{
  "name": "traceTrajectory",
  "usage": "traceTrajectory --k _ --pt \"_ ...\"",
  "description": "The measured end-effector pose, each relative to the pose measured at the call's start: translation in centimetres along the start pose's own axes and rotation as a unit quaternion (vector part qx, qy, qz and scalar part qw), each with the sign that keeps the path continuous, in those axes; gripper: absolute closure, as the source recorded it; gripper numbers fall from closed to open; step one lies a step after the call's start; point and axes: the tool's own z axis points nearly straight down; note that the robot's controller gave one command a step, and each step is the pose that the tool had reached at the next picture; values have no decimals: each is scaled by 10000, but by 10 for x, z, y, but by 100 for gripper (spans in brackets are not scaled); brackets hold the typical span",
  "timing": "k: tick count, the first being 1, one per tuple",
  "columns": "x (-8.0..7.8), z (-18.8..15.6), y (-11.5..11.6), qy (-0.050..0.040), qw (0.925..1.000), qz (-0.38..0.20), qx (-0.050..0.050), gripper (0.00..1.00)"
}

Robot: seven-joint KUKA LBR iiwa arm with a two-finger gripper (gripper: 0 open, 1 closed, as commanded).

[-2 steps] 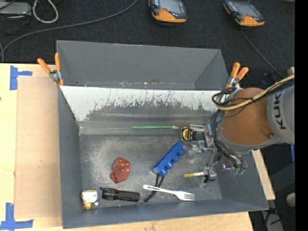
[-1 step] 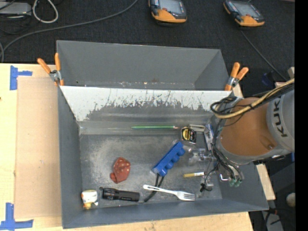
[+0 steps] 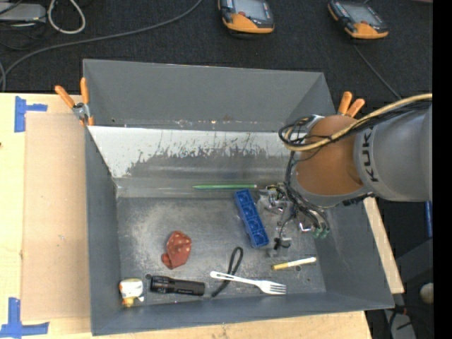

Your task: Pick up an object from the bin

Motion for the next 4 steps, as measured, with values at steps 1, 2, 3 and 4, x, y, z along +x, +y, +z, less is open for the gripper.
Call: traceTrajectory --k 1,2,3,4 --pt "50 -3 -55 46 9939 1101 9 100" --pt "50 -3 -55 48 9939 1098 10 100" --pt "52 -38 -53 93 9940 1094 -4 100" --pt "52 -91 -53 104 9940 1086 -9 100"
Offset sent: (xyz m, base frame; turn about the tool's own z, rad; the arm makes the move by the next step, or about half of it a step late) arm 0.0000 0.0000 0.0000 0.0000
